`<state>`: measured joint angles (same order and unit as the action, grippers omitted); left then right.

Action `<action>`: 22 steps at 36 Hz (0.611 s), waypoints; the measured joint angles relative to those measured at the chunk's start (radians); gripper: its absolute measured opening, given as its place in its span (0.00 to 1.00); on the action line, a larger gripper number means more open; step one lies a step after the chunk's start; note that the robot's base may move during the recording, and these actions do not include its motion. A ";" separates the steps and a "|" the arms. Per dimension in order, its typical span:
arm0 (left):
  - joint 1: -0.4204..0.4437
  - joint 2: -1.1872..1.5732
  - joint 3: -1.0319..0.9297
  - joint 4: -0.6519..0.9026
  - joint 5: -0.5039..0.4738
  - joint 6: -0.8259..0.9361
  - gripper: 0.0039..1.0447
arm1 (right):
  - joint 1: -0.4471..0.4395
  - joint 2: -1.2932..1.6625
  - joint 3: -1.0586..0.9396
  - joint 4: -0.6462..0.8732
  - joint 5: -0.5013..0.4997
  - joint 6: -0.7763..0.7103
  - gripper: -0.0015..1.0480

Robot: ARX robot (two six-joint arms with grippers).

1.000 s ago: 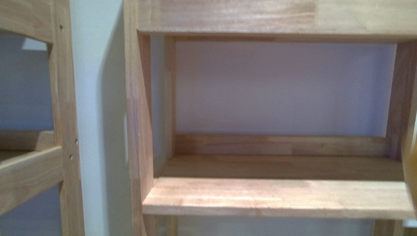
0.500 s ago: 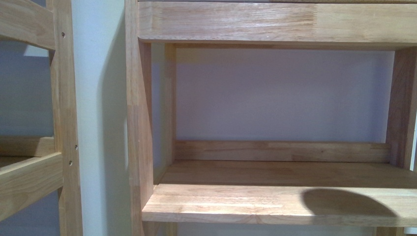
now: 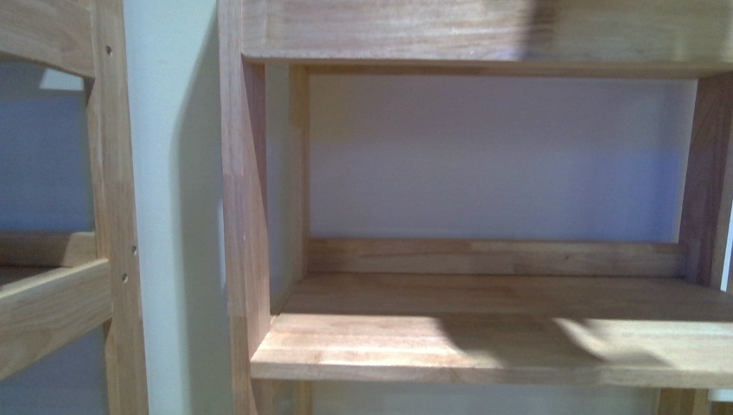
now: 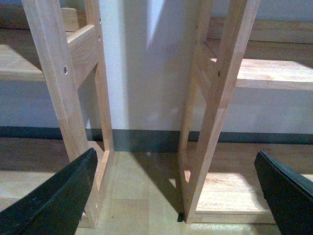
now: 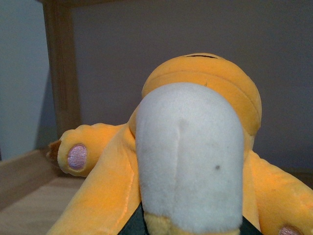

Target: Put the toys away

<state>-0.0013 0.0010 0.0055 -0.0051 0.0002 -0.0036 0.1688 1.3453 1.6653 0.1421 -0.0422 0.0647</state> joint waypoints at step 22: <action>0.000 0.000 0.000 0.000 0.000 0.000 0.94 | 0.008 0.500 0.646 -0.254 -0.144 0.626 0.09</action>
<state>-0.0013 0.0010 0.0055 -0.0051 0.0002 -0.0036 0.1768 1.8454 2.3112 -0.1123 -0.1864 0.6907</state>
